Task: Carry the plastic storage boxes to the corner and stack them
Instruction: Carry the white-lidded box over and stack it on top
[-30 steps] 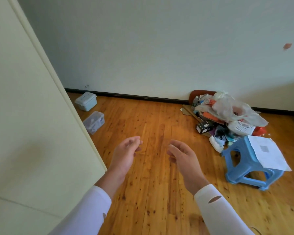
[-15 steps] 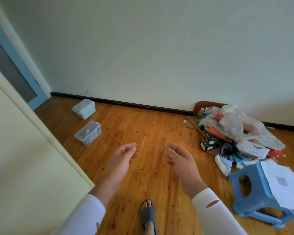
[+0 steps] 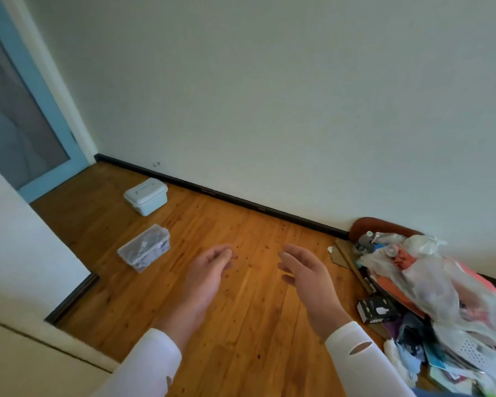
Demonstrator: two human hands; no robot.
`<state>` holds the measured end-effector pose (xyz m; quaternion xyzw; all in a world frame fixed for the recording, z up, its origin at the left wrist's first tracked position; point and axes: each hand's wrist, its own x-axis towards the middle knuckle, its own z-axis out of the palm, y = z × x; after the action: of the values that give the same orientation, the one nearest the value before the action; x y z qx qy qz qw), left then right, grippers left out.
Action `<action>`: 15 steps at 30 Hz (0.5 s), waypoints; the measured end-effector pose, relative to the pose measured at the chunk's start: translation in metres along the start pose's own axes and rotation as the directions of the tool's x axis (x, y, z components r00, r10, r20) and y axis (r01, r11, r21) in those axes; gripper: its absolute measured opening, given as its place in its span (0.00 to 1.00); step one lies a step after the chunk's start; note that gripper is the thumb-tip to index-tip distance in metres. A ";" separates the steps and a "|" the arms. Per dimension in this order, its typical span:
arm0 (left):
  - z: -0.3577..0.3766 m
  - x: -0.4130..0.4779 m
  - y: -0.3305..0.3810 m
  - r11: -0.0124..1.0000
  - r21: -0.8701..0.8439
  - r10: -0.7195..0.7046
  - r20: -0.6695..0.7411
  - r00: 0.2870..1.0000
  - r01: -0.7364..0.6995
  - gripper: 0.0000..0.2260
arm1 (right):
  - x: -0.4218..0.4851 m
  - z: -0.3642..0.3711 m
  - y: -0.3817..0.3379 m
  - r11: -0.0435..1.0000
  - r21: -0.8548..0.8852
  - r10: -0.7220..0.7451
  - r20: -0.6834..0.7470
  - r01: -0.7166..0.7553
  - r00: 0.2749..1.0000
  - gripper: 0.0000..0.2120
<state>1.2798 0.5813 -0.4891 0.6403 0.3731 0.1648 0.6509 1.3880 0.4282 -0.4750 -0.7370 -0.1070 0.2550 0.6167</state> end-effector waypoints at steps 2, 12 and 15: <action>-0.001 0.022 0.006 1.000 -0.005 -0.017 -0.025 1.000 0.017 0.07 | 0.026 0.009 -0.010 1.000 -0.011 -0.002 0.032 0.002 0.999 0.09; 0.011 0.151 0.027 0.998 -0.033 -0.059 -0.171 0.983 0.054 0.09 | 0.191 0.040 -0.042 1.000 -0.014 -0.012 0.217 0.016 0.976 0.08; 0.028 0.205 0.039 0.997 -0.041 -0.071 -0.229 0.971 0.063 0.09 | 0.256 0.042 -0.049 0.999 -0.030 -0.014 0.263 0.023 0.965 0.10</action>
<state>1.4461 0.7080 -0.5106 0.5930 0.4645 0.2220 0.6191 1.5909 0.5959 -0.4947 -0.7056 -0.1987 0.3429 0.5874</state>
